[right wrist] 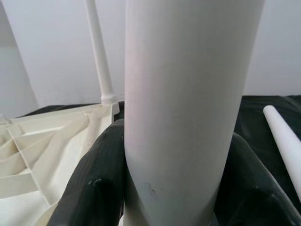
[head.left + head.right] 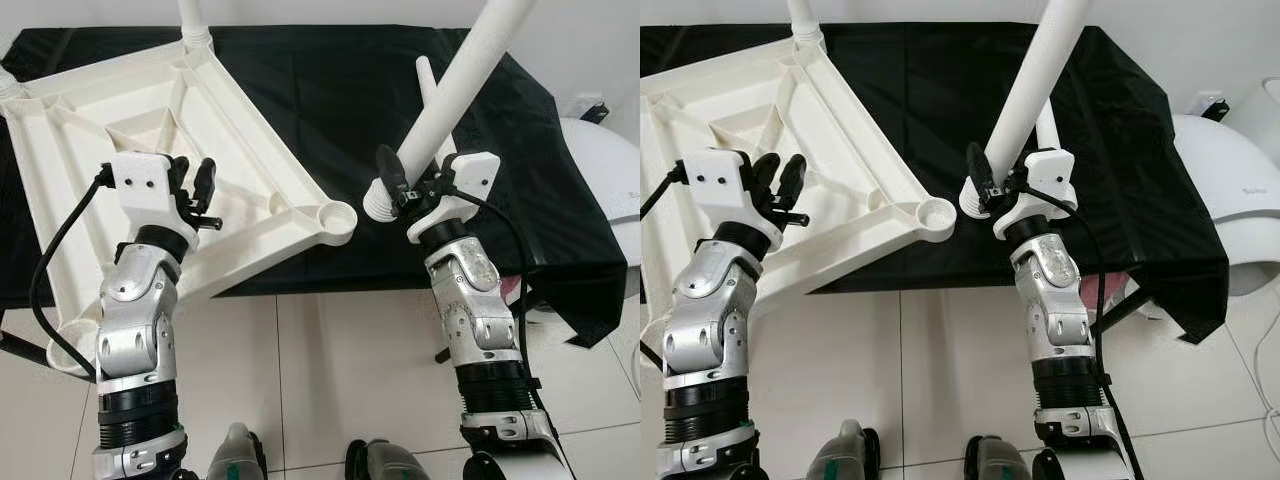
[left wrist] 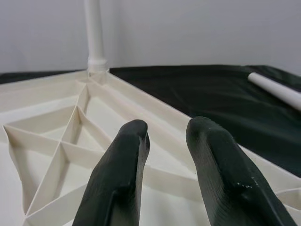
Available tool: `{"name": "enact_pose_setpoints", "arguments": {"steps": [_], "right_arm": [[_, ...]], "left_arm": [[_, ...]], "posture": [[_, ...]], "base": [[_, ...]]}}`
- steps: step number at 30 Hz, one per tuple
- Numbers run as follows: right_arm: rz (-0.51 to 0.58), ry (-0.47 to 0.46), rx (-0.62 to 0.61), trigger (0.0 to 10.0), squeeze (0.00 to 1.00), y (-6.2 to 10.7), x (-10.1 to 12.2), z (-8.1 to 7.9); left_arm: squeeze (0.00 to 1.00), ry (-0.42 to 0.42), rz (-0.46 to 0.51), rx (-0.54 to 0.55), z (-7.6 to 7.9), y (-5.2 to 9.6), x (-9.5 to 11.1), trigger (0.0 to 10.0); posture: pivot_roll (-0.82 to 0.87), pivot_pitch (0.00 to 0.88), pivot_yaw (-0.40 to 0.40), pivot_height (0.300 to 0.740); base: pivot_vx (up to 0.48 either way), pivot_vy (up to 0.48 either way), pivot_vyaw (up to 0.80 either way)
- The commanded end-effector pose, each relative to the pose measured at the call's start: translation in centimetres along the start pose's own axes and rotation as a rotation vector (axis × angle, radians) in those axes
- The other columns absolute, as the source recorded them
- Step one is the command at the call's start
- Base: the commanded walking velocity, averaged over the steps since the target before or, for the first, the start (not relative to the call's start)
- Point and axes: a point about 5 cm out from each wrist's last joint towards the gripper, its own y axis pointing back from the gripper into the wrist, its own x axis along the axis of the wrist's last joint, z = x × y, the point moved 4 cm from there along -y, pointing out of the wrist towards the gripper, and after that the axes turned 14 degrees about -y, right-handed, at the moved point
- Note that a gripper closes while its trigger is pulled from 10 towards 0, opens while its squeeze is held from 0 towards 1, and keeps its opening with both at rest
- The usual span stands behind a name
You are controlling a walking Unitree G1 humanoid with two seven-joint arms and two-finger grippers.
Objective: Building children table
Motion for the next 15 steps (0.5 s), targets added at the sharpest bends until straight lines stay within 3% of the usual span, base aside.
{"name": "enact_pose_setpoints", "arguments": {"steps": [1, 5, 15], "right_arm": [[0.015, -0.001, 0.004, 10.0, 0.0, 0.14, 0.22, -0.15], [0.015, 0.0, 0.004, 10.0, 0.0, 0.13, 0.2, -0.16], [0.018, -0.001, 0.003, 10.0, 0.0, 0.12, 0.25, -0.14]], "left_arm": [[0.0, 0.004, -0.045, 0.139, -1.25, 0.29, -0.46, 10.0], [0.0, 0.003, -0.044, 0.139, -1.27, 0.27, -0.43, 10.0], [0.0, 0.009, -0.037, 0.143, -1.37, 0.23, -0.23, 10.0]], "posture": [[0.01, 0.134, -0.019, 0.74], [0.01, 0.134, -0.019, 0.74], [0.01, 0.135, -0.017, 0.74]], "base": [[0.0, 0.0, 0.0], [0.0, 0.0, 0.0], [0.262, 0.0, 0.0]]}}
